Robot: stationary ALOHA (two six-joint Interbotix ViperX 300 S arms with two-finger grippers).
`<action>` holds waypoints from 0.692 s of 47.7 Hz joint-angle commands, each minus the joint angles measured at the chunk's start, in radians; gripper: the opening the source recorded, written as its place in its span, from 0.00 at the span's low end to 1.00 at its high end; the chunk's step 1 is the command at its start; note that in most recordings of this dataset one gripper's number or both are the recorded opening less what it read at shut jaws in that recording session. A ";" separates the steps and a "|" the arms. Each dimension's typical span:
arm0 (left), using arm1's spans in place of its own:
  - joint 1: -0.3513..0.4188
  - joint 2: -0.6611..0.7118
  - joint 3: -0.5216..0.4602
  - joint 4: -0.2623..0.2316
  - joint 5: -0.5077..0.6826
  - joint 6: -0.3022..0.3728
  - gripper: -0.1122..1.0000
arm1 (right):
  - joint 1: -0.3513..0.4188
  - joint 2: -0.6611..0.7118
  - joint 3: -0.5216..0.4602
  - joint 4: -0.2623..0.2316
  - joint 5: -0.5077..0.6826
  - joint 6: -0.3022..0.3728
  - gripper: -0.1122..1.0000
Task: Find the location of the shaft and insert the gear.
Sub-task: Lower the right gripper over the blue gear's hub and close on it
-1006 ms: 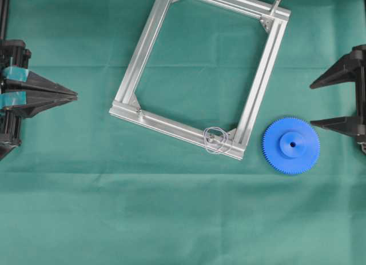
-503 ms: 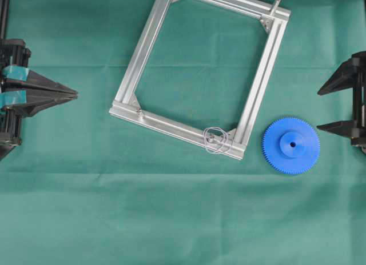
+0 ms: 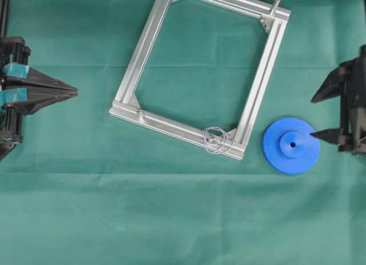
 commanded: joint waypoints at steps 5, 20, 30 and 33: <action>0.003 0.009 -0.011 -0.003 -0.006 0.000 0.11 | 0.029 0.052 0.002 0.003 -0.037 0.028 0.93; 0.006 0.009 -0.011 -0.003 -0.006 0.000 0.11 | 0.080 0.140 0.048 0.003 -0.147 0.087 0.93; 0.008 0.009 -0.011 -0.003 -0.006 -0.003 0.11 | 0.086 0.179 0.080 0.002 -0.216 0.101 0.93; 0.006 0.009 -0.012 -0.003 -0.006 -0.003 0.11 | 0.086 0.195 0.094 0.002 -0.244 0.103 0.93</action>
